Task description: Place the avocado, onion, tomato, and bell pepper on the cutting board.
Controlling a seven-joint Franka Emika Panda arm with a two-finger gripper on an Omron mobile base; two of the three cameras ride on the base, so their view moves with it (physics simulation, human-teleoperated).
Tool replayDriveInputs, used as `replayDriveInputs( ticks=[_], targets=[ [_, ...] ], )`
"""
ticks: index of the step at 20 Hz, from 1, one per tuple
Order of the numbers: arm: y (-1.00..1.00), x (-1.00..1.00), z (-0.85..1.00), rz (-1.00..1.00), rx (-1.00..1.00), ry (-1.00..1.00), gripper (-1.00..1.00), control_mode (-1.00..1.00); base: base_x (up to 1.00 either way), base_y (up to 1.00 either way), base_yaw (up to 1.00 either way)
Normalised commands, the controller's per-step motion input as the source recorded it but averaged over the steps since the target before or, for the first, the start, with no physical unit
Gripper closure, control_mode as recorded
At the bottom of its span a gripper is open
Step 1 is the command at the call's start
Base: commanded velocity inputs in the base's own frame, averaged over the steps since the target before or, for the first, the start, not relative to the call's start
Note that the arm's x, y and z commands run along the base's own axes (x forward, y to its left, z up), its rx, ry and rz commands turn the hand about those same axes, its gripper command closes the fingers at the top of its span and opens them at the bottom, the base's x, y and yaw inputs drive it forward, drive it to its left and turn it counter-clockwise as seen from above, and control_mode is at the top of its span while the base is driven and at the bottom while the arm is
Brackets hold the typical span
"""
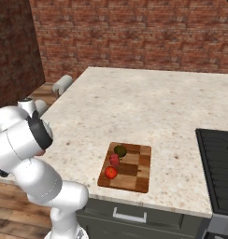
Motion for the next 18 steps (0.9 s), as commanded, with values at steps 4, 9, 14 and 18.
replayDriveInputs(
  ticks=[4, 9, 14, 18],
  targets=[
    [0.0, 0.0, -0.22, 0.0, 0.0, 0.03, -1.0, -1.0, 0.0, 0.0, 0.0],
    [0.0, 0.0, -0.2, 0.0, 0.0, 0.02, -1.0, -1.0, 0.0, 0.0, 0.0],
    [0.0, 0.0, -0.2, 0.0, 0.0, 0.03, -1.0, -1.0, 0.0, 0.0, 0.0],
    [0.0, 0.0, -0.21, 0.0, 0.0, 0.03, 1.0, -1.0, 0.0, 0.0, 0.0]
  ],
)
